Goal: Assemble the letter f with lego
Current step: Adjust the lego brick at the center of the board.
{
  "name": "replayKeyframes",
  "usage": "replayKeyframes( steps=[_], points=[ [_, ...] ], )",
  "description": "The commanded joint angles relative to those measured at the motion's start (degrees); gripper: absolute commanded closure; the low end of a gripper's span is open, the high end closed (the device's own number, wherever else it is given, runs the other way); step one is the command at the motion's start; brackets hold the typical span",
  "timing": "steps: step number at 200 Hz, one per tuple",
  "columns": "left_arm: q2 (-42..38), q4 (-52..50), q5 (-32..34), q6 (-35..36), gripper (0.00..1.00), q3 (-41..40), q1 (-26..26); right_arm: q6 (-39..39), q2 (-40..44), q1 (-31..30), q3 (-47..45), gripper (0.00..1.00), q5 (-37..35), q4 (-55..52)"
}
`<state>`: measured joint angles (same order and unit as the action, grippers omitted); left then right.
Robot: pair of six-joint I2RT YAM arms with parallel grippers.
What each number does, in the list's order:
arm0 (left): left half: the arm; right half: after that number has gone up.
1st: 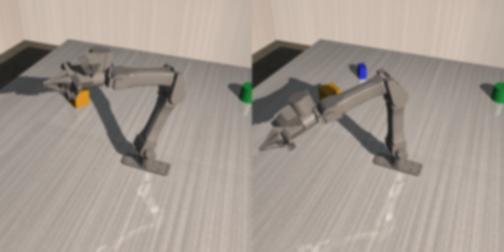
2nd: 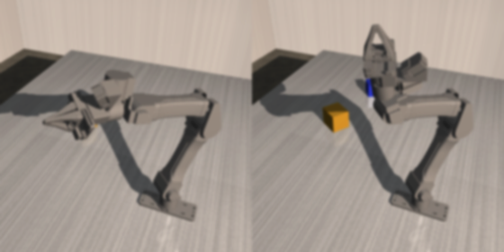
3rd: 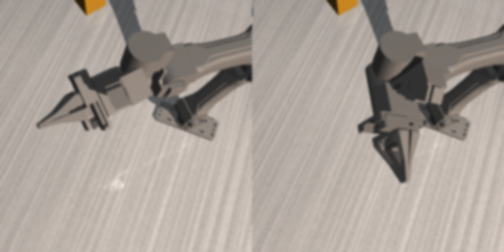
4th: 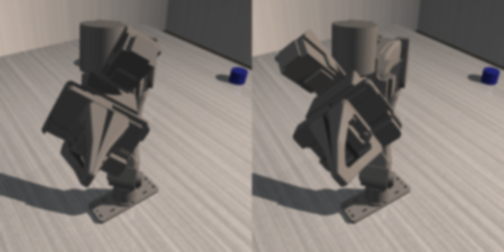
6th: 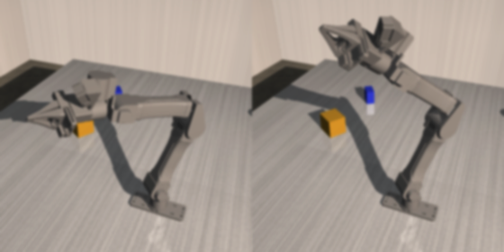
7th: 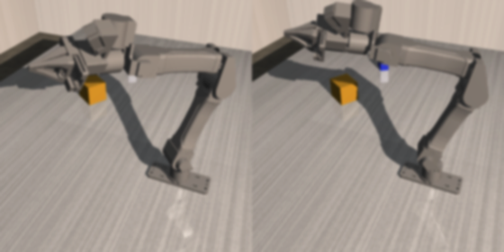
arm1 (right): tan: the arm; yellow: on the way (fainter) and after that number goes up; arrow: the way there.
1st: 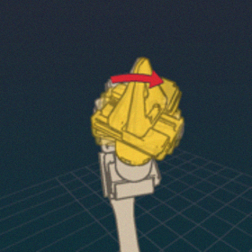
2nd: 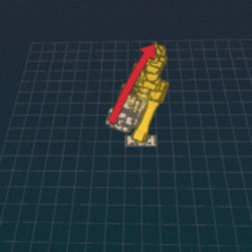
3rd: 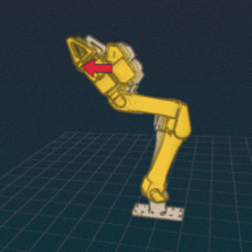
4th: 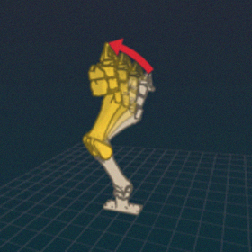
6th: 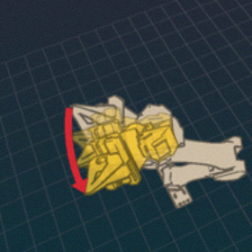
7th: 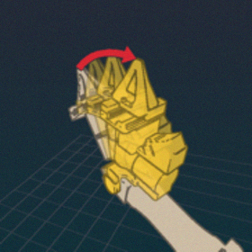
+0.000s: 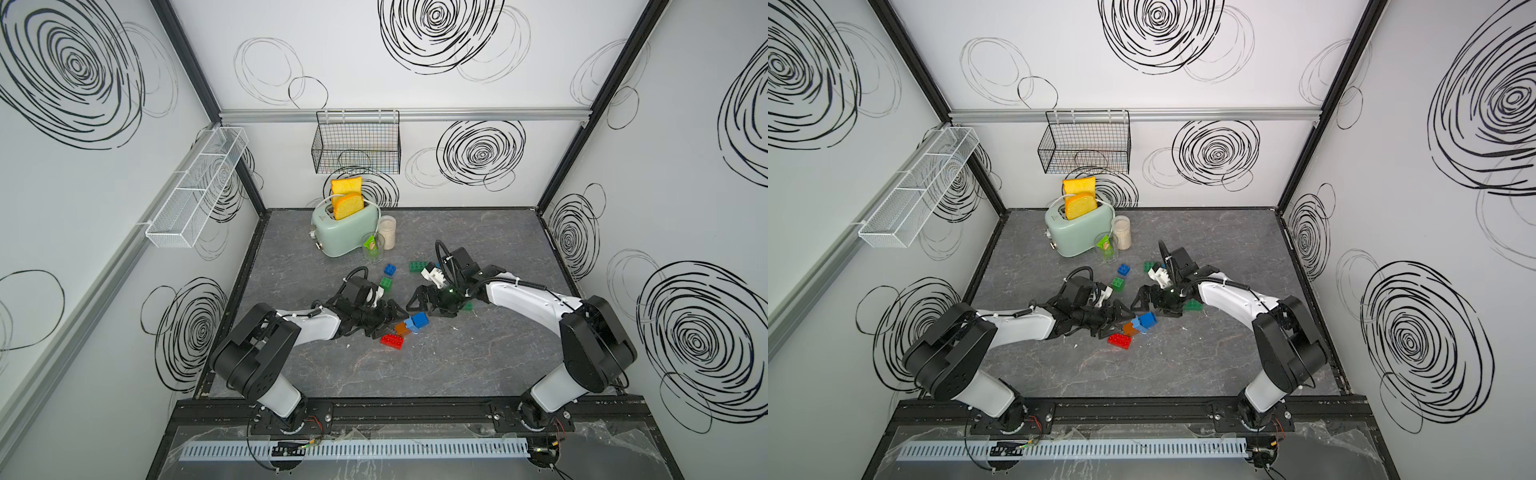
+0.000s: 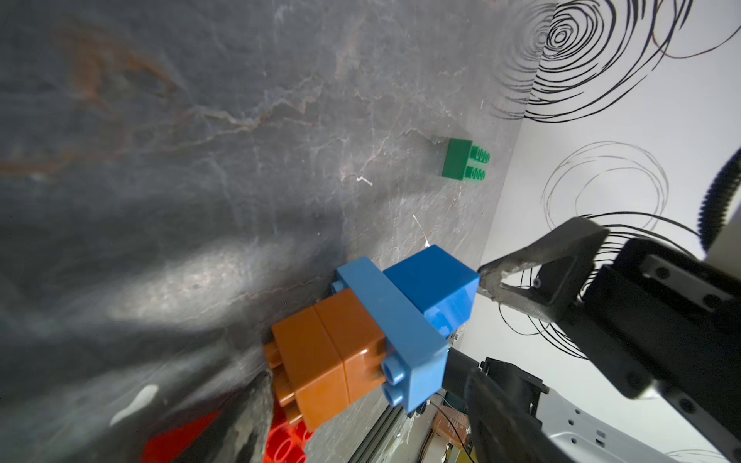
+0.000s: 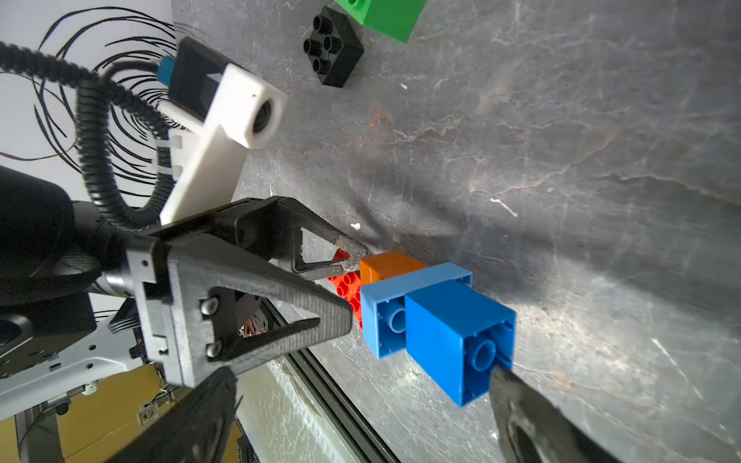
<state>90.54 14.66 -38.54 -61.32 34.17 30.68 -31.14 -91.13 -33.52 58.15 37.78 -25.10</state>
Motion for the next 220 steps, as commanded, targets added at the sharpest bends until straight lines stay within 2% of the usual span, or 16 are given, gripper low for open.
replayKeyframes(
  steps=[1,220],
  points=[
    [1.08,1.42,0.76,-2.11,0.23,1.35,0.91,0.15,-0.08,0.11,-1.20,0.01,2.07,0.41],
    [3.59,10.18,4.84,-10.49,0.23,6.68,6.74,3.10,-3.24,1.53,-3.48,0.02,11.41,2.00]
  ],
)
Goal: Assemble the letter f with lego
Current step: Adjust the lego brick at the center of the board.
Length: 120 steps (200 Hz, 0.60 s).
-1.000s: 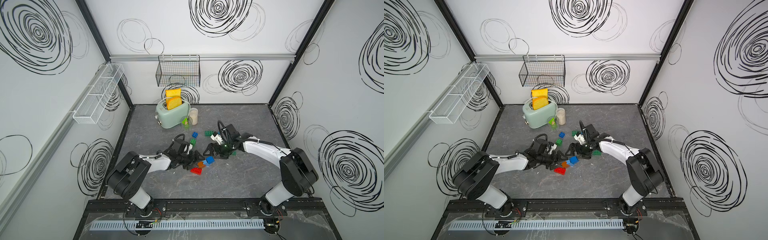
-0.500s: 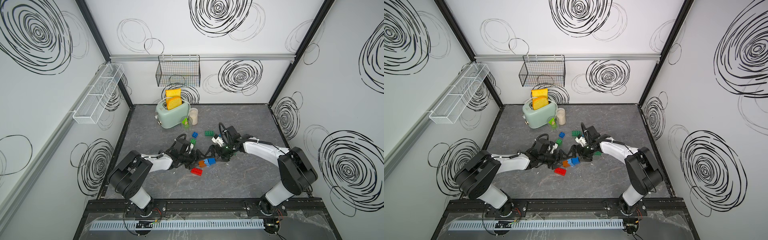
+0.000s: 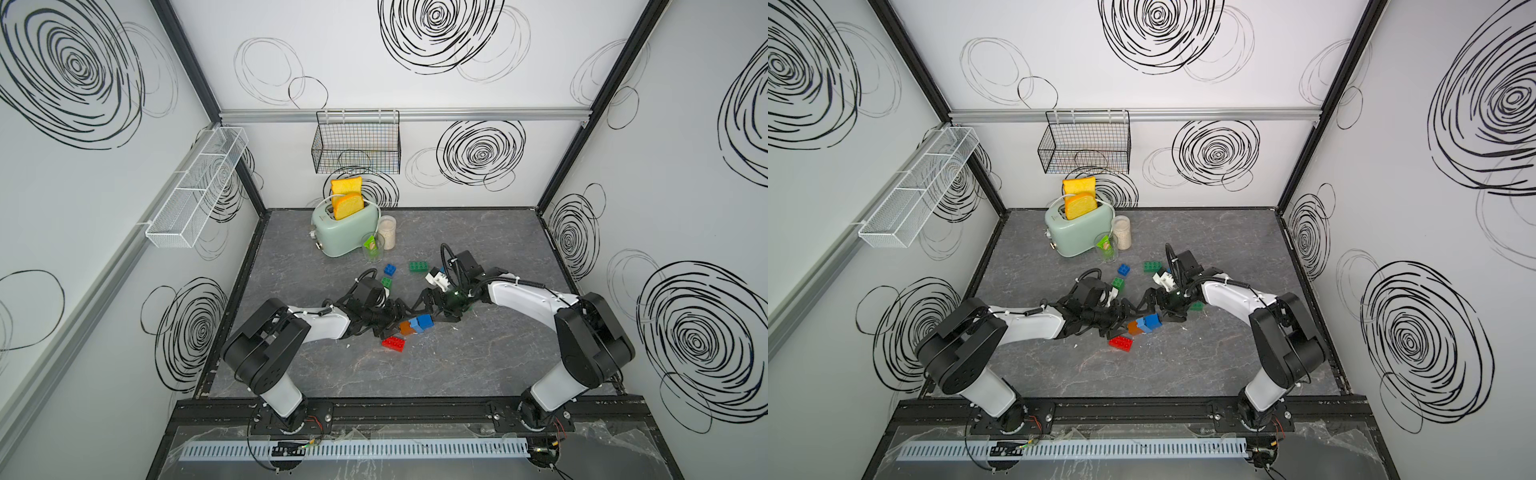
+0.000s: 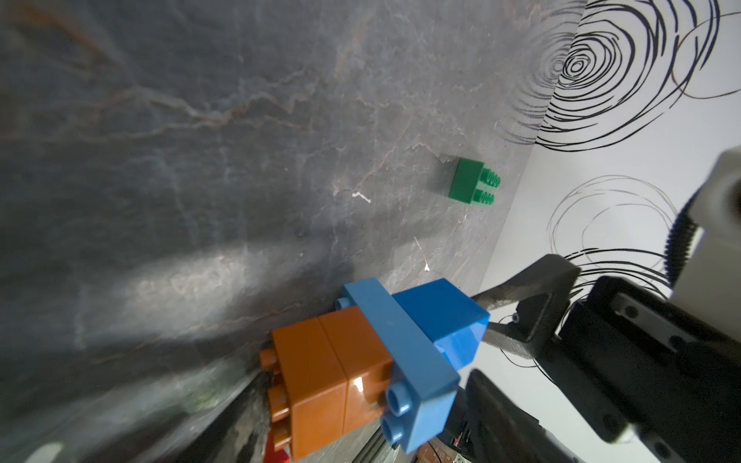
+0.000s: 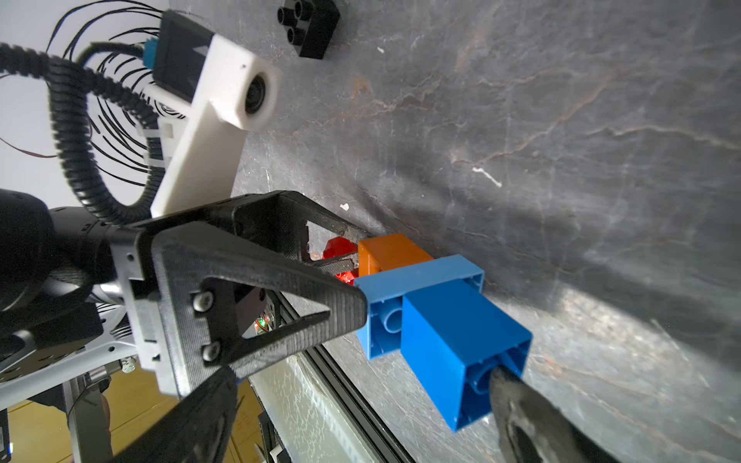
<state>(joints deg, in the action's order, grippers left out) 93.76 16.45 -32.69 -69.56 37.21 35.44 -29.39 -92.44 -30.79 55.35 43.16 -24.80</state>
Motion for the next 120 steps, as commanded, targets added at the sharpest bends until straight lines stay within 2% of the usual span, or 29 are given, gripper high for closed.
replayKeyframes(
  steps=[1,73,120],
  points=[
    [0.42,8.41,-1.00,-2.25,0.23,3.69,1.99,1.39,-1.94,-1.16,-0.73,0.02,6.09,1.69],
    [2.09,8.16,-0.88,-2.39,0.23,6.76,3.14,1.68,-3.18,-1.39,-0.69,0.02,7.23,1.99],
    [0.26,4.14,0.10,0.62,0.23,6.43,1.42,3.16,-0.61,-0.01,1.09,0.03,-1.71,-2.23]
  ],
)
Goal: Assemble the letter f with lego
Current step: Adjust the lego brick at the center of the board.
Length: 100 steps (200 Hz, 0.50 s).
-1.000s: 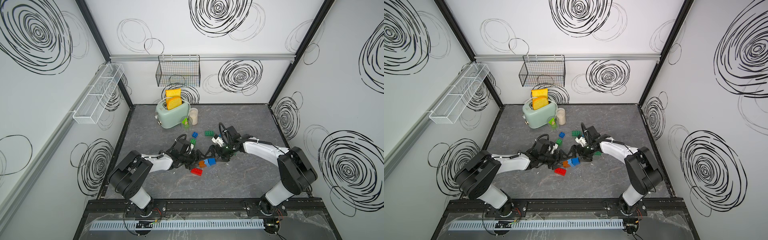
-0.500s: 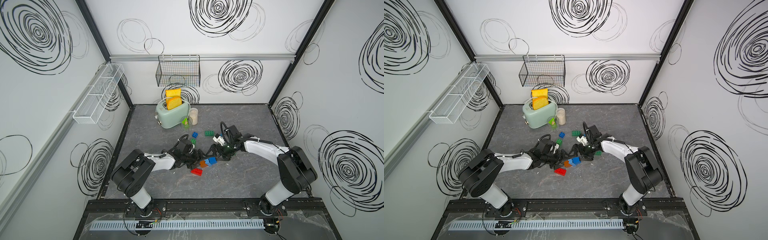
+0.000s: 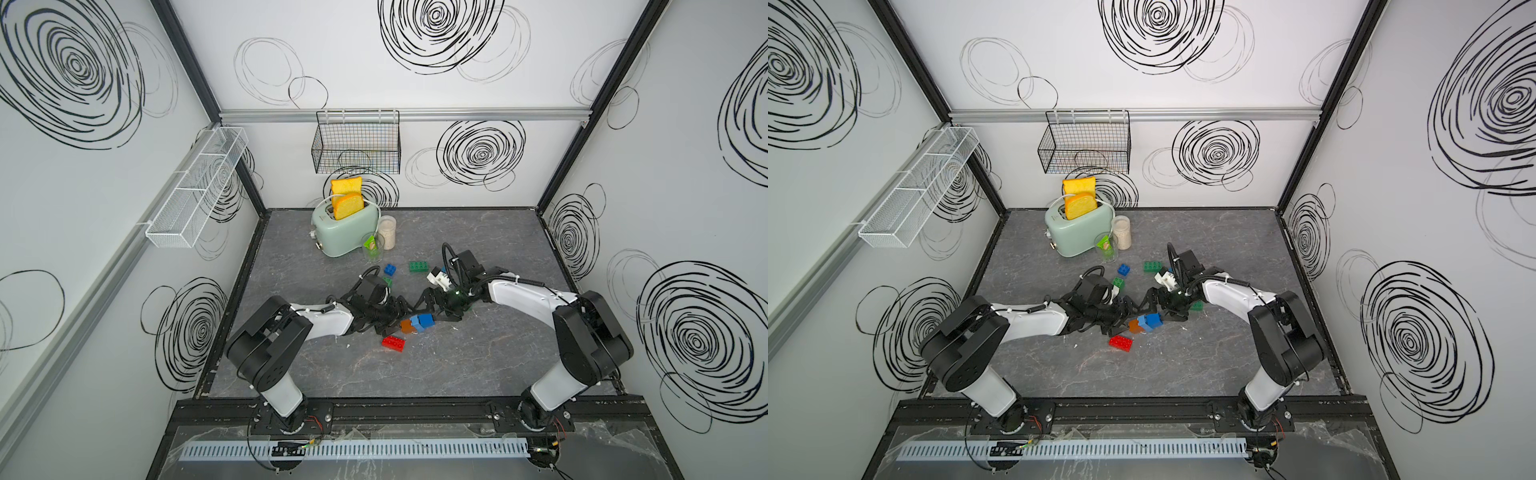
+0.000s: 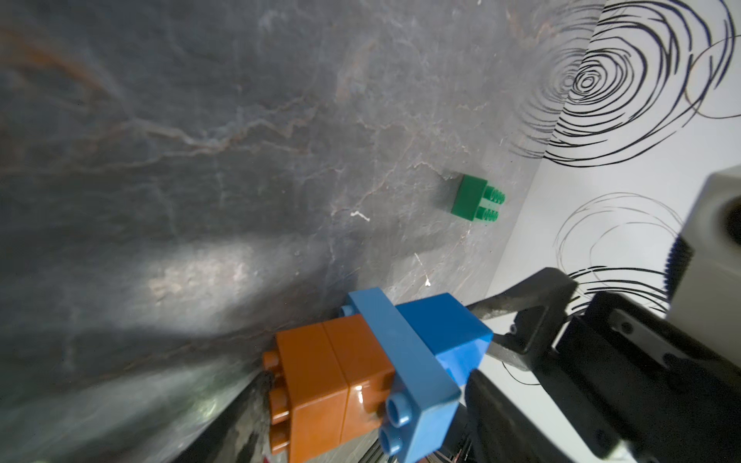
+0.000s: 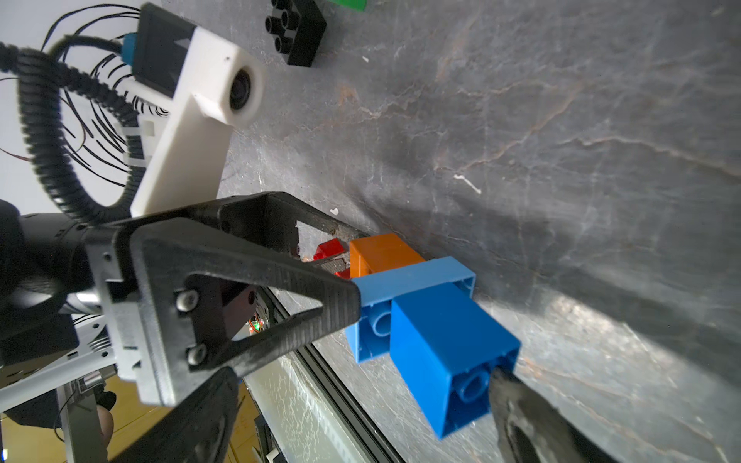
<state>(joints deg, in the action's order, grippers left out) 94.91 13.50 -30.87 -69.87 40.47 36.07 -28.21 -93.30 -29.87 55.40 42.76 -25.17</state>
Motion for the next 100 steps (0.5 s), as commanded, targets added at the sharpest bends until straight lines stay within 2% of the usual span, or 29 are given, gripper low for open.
replayKeyframes(
  steps=[1,60,100],
  points=[
    [-0.97,7.03,-1.72,1.03,0.23,3.24,0.77,2.00,0.28,-0.91,1.12,0.03,-1.52,-1.97],
    [-3.87,2.80,-2.14,5.66,0.20,4.21,-1.94,3.99,2.46,-1.40,5.54,0.03,-13.52,-8.24],
    [-7.01,-2.08,-2.35,9.88,0.18,4.61,-4.99,4.06,2.35,-4.88,9.76,0.04,-19.79,-12.42]
  ],
)
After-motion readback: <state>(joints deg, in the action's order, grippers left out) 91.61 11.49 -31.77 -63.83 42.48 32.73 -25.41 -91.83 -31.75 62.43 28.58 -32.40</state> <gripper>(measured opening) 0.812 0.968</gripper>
